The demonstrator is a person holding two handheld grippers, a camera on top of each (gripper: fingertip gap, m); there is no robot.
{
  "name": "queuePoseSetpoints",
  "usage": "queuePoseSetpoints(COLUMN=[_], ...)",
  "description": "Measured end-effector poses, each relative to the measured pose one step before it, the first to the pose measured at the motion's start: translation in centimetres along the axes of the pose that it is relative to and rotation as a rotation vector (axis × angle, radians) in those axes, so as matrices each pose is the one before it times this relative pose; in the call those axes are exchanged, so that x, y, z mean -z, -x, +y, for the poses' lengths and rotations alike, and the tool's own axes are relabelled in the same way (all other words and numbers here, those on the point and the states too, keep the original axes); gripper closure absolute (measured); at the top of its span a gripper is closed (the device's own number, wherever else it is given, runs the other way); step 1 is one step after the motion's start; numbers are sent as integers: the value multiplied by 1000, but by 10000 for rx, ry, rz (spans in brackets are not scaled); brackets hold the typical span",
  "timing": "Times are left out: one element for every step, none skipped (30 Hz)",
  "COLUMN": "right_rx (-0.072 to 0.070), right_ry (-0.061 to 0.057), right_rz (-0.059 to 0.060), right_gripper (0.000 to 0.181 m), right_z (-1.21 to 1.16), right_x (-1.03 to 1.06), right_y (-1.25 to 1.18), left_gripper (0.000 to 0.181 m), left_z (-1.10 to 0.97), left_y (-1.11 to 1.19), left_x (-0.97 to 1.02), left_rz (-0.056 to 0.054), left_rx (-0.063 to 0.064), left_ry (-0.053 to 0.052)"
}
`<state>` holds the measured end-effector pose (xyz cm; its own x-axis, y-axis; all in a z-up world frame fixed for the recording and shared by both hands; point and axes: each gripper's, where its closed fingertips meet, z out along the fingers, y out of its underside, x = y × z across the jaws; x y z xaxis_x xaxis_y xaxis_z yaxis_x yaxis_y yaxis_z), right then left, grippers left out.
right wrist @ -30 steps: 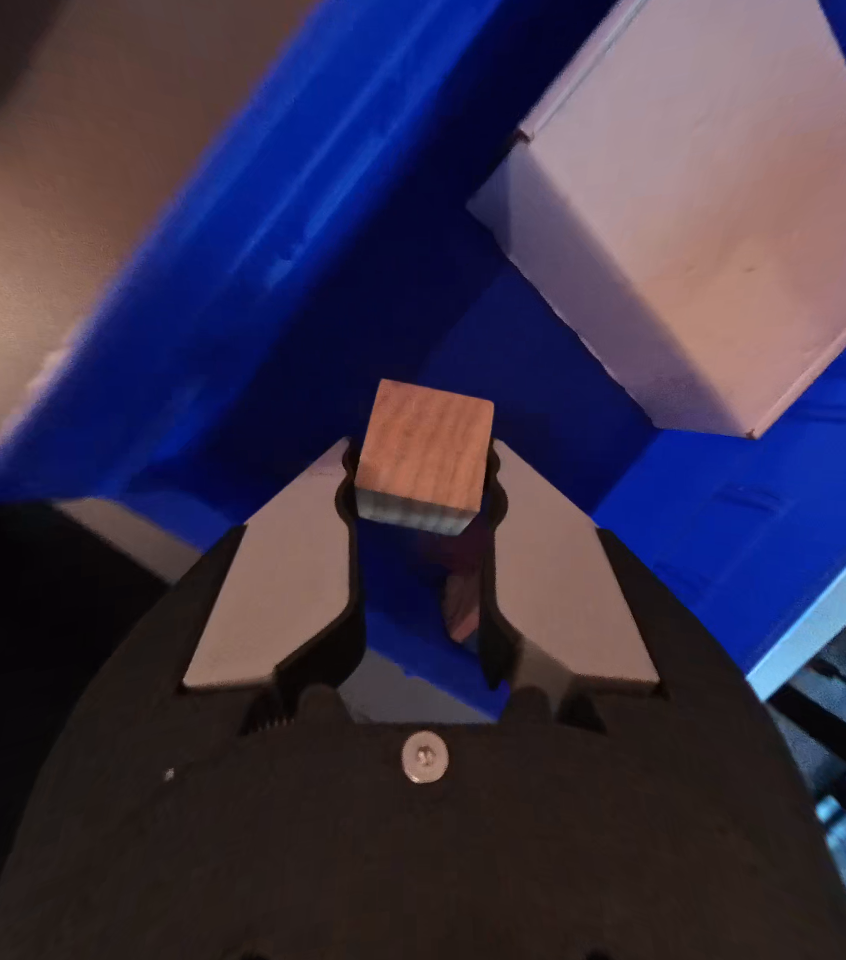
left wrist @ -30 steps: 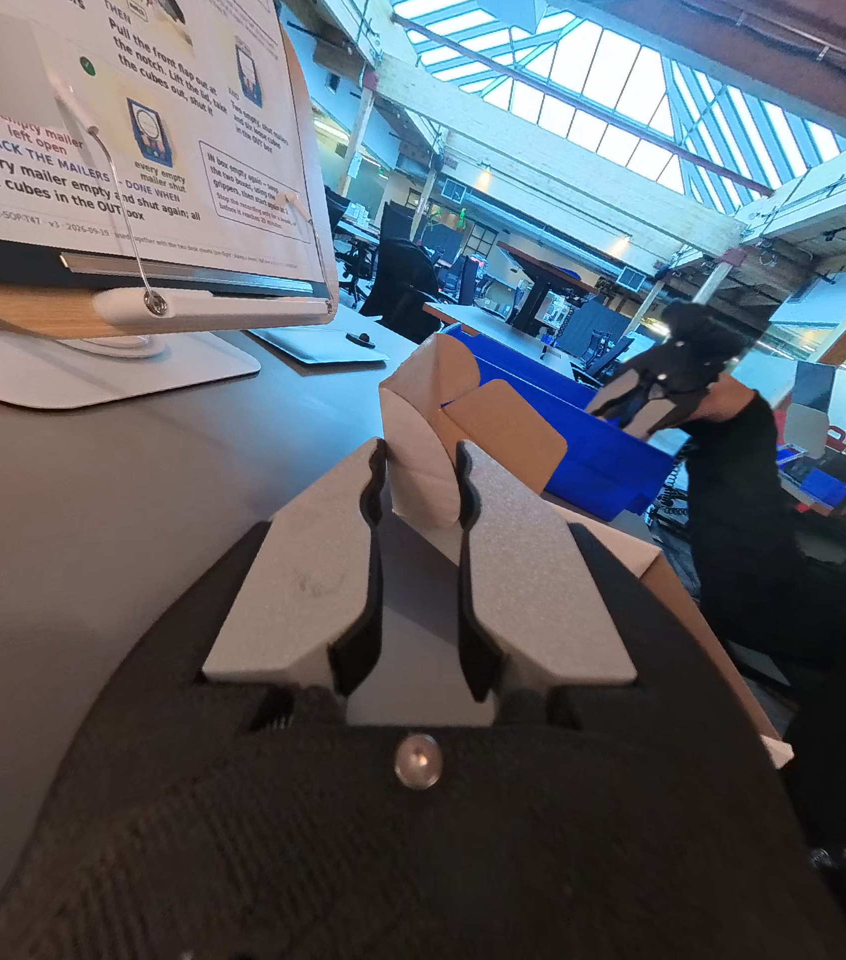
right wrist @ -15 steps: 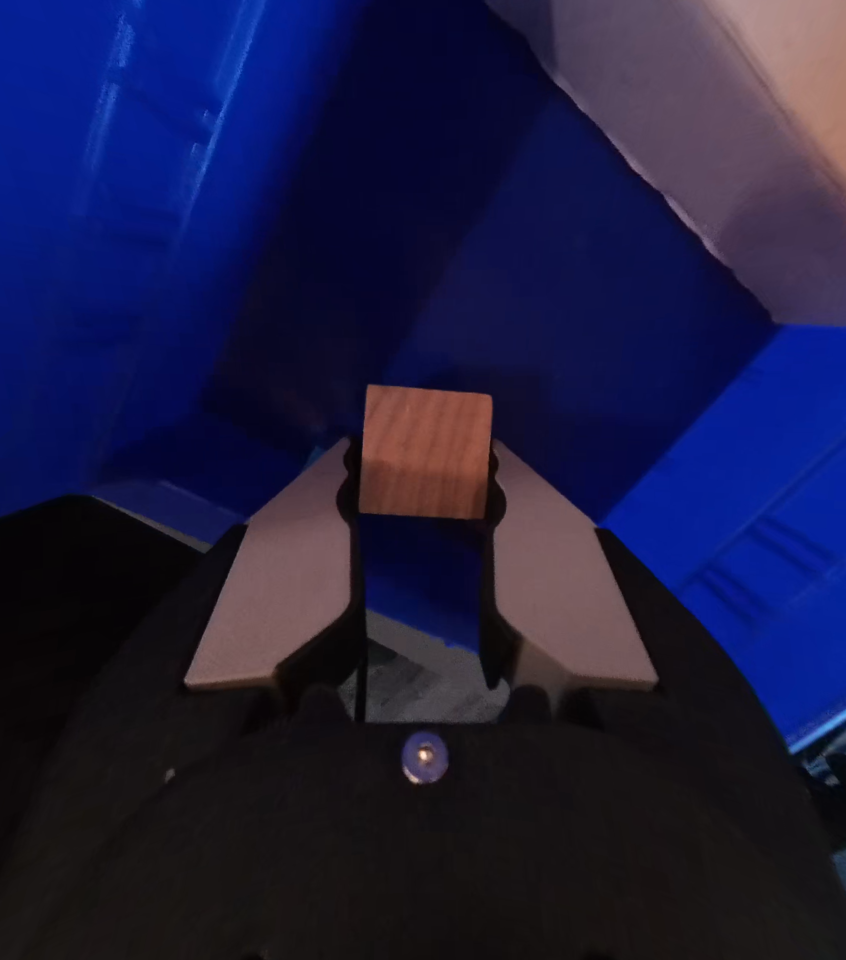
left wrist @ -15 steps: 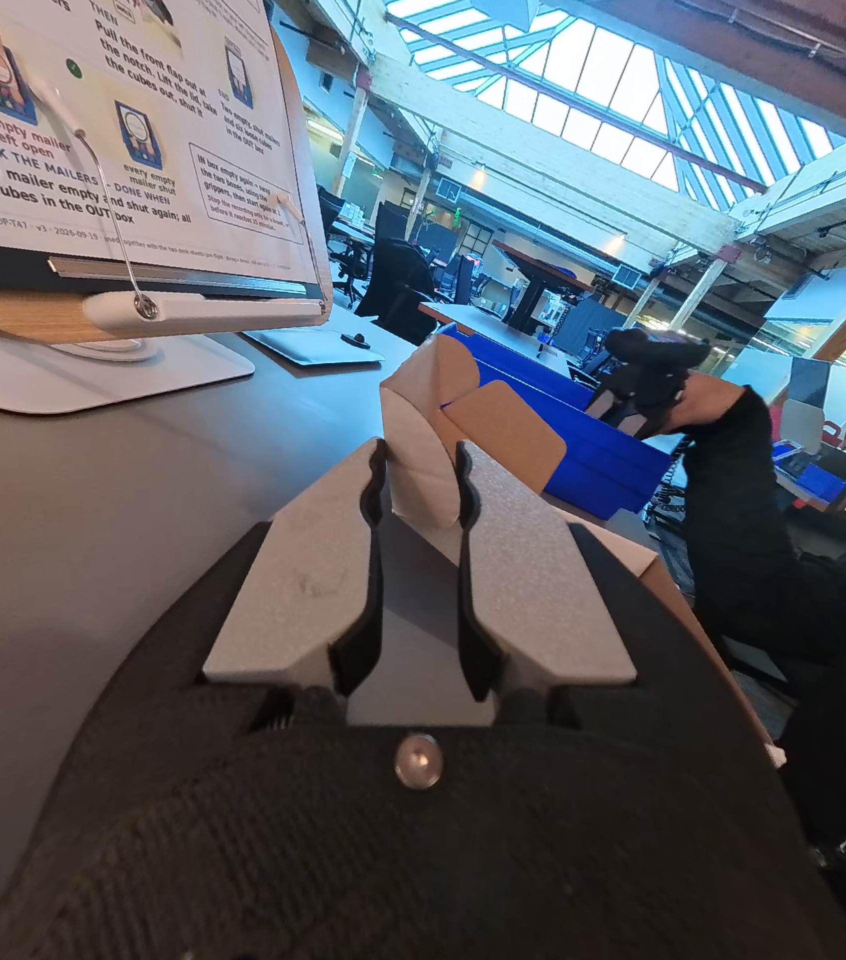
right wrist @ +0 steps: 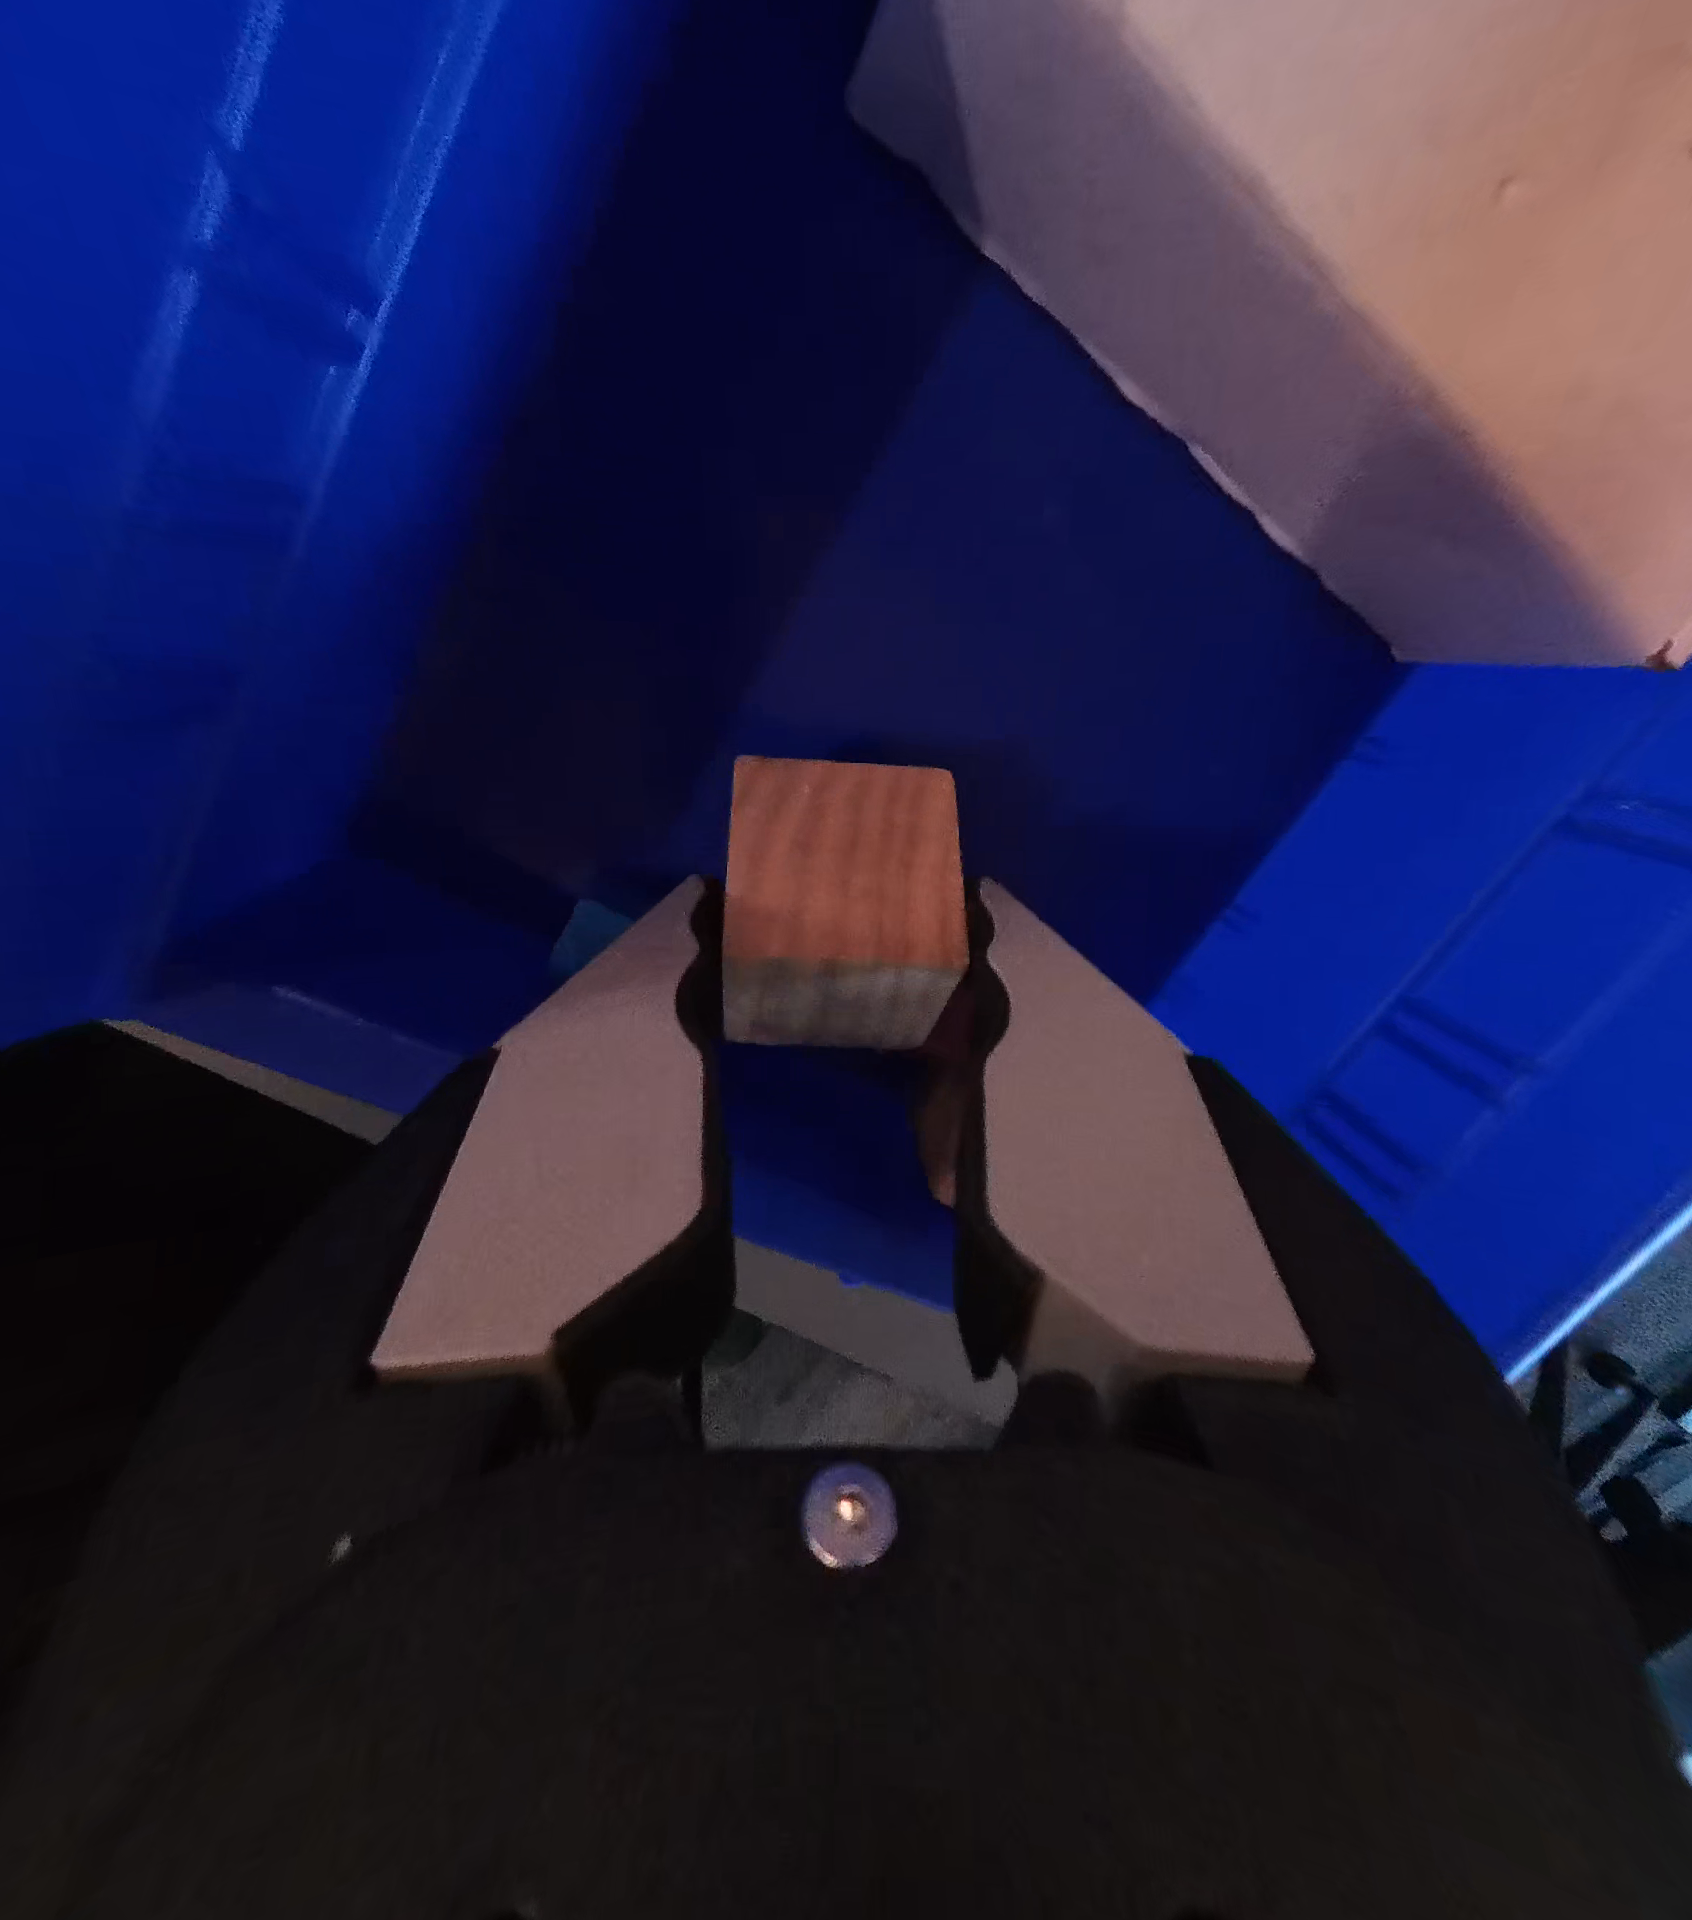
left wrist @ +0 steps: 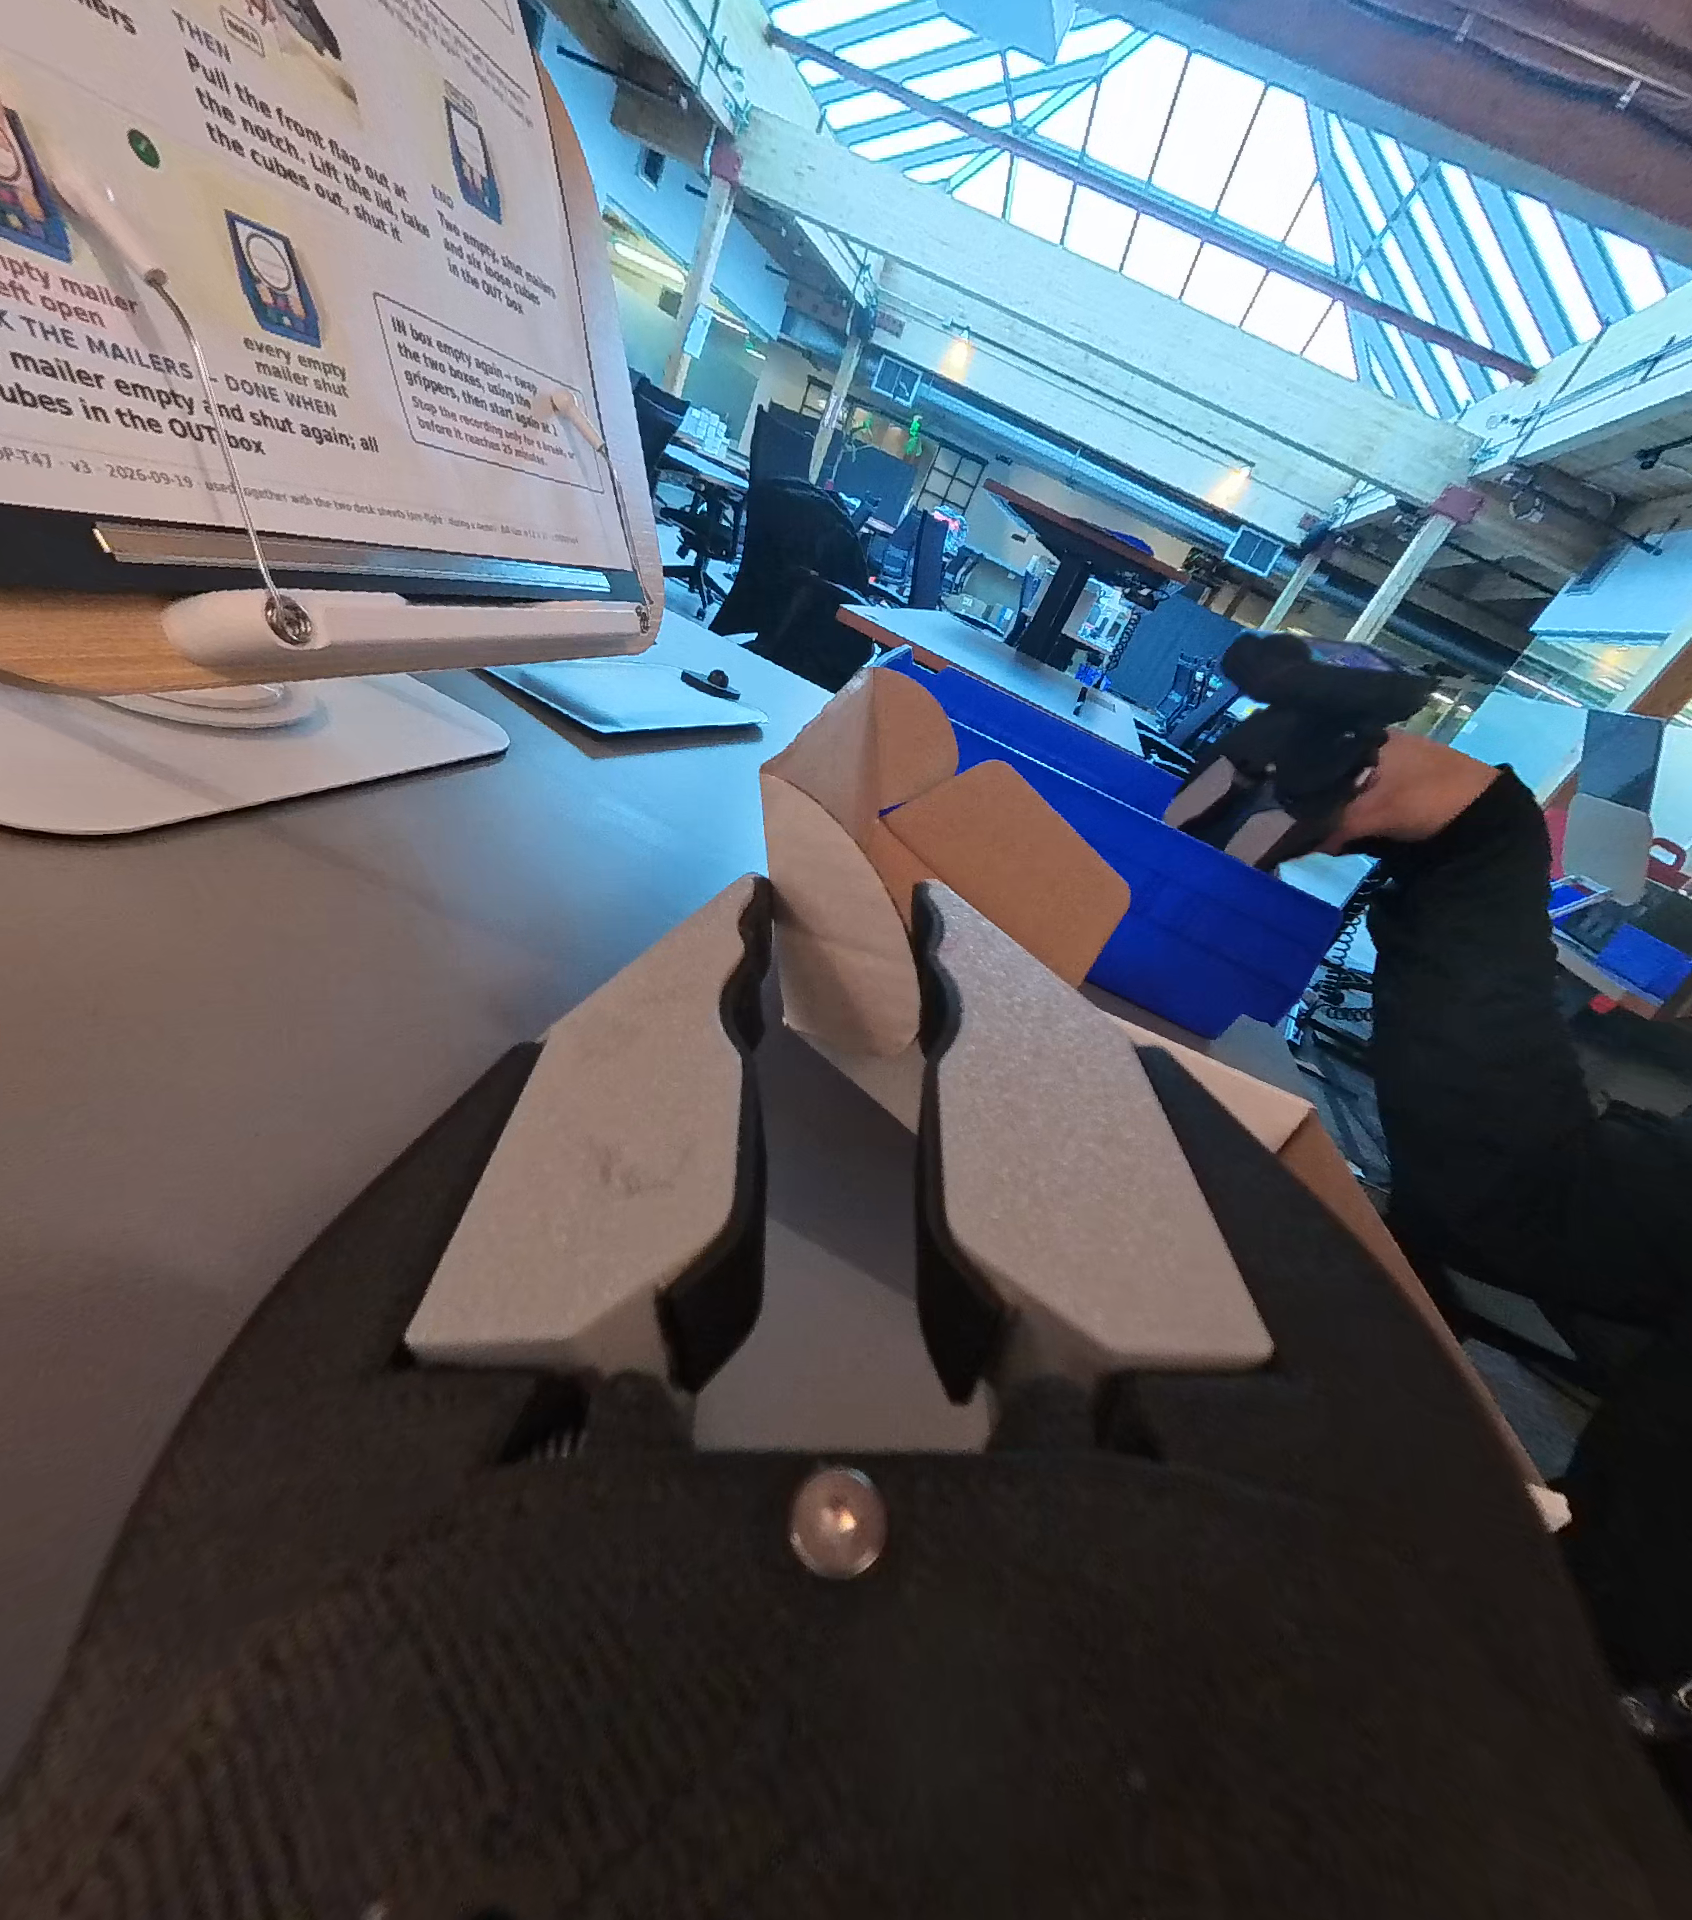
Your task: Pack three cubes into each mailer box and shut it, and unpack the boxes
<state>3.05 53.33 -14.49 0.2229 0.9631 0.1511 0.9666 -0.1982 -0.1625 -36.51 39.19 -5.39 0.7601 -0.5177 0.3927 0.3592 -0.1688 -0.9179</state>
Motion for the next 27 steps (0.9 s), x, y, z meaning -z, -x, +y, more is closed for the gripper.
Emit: queuePoseSetpoints(right_rx=[1,1,1,27,73,85,63,44,8,-10,62,190,229,160,75,55,69,29,-77,-170,-204,-200,-152,-92,-76,-101,-133], right_ry=[-16,108,186,99,-46,-112,-112,-113,-137,-164,-208,-239,-171,-31,72,44,6,66,184,261,201,117,84,101,121,140,130], right_rz=[-81,-74,-21,35,75,34,-12,37,23,-109,-211,-247,-193,-56,10,-18,-25,76,180,236,210,18,-143,-174,-14,131,118], right_gripper=[137,136,136,136,137,137,137,137,137,138,138,139,139,139,138,138,138,138,137,134,130,129,132,137,137,137,137], right_z=[-130,41,171,70,-103,-161,-140,-136,-171,-260,-379,-476,-416,-273,-164,-198,-236,-86,164,341,322,255,267,366,415,461,445], right_x=[-135,-262,-234,-65,98,164,185,155,145,101,53,-15,-158,-226,-235,-229,-228,-239,-254,-275,-259,-201,-119,-53,9,49,83], right_y=[23,10,-15,-21,6,80,139,15,-35,113,285,380,306,58,-79,-21,3,-191,-435,-605,-594,-285,39,167,-20,-245,-234], left_gripper=[157,157,157,157,157,157,157,156,156,157,157,156,156,157,157,157,157,157,157,157,157,157,157,156,157,157,157], left_z=[-3,-1,12,-7,-14,-15,0,-2,24,24,14,11,5,-9,11,-12,-22,-6,-2,-12,-5,-1,4,5,2,-13,-6], left_y=[-4,-5,9,-11,-20,-3,-3,3,21,34,12,11,12,-4,-3,-15,-17,-14,0,-11,-7,-4,7,11,-7,-6,-8], left_x=[-2,-1,2,15,16,8,-8,-13,-8,-23,-2,-3,-2,7,-2,2,9,6,10,-2,-7,3,-5,2,-6,1,-10], left_rz=[4,2,-6,-1,-1,-2,5,8,2,-4,11,4,1,-1,-8,0,-1,-5,-1,5,10,6,-2,-5,0,7,7], left_rx=[-2,4,4,-3,-14,-10,2,10,10,17,30,24,5,-5,-10,-8,-15,-17,-11,0,14,11,0,-6,-1,5,4], left_ry=[-2,-1,2,-1,-3,1,1,-3,3,5,-6,2,1,-1,1,0,-1,1,4,-2,-6,-5,4,4,-1,-7,-3])
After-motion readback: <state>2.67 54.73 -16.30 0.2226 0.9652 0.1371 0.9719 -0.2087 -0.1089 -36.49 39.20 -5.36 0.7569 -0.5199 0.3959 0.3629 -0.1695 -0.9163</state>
